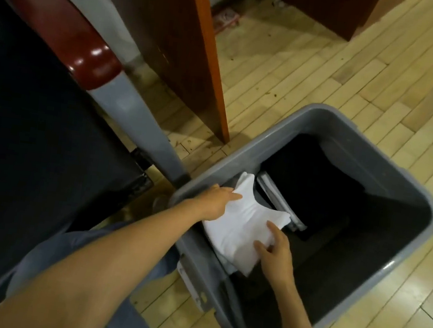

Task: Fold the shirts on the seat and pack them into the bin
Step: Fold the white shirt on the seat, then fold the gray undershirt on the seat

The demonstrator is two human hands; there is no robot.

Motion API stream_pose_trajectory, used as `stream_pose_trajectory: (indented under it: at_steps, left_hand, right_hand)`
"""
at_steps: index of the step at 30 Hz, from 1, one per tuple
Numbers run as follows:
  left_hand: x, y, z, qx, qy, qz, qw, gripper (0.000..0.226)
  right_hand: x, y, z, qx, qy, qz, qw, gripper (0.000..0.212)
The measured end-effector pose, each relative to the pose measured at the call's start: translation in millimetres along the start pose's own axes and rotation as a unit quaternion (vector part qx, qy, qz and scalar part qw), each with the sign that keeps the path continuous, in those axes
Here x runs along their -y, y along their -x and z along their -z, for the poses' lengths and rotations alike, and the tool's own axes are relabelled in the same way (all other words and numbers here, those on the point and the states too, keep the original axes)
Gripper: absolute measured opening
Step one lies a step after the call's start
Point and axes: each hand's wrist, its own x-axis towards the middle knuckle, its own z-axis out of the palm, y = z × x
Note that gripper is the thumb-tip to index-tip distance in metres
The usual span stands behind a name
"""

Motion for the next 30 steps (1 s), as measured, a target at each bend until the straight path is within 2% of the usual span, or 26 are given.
stream_pose_trajectory:
  at_steps: [6,10,13,19,24,27,30]
  left_hand:
    - [17,-28,-21,0.013,0.007,0.013,1.000,0.068]
    - [29,-37,-24,0.019,-0.029,0.054,0.998,0.064]
    - [29,-34,-25,0.037,-0.038,0.067,0.996,0.060]
    - [19,-18,-18,0.050,-0.029,0.071,0.996,0.053]
    - [4,21,-2,0.044,-0.040,0.045,0.997,0.050]
    - [-1,58,19,-0.008,-0.069,0.018,0.997,0.041]
    - [4,111,46,-0.122,-0.085,0.002,0.989,0.039]
  right_hand:
    - [-32,-9,-16,0.006,0.006,-0.062,0.998,0.052]
    - [-50,-17,-22,0.094,0.127,-0.140,0.977,0.060]
    - [-57,-16,-23,0.106,0.183,-0.173,0.962,0.059]
    - [-28,-12,-15,0.076,0.220,-0.112,0.966,0.054]
    - [27,-8,-3,0.065,0.278,-0.033,0.958,0.053]
    - [72,-1,1,0.060,0.325,0.029,0.943,0.050]
    - [126,14,-5,0.042,0.382,0.112,0.917,0.039]
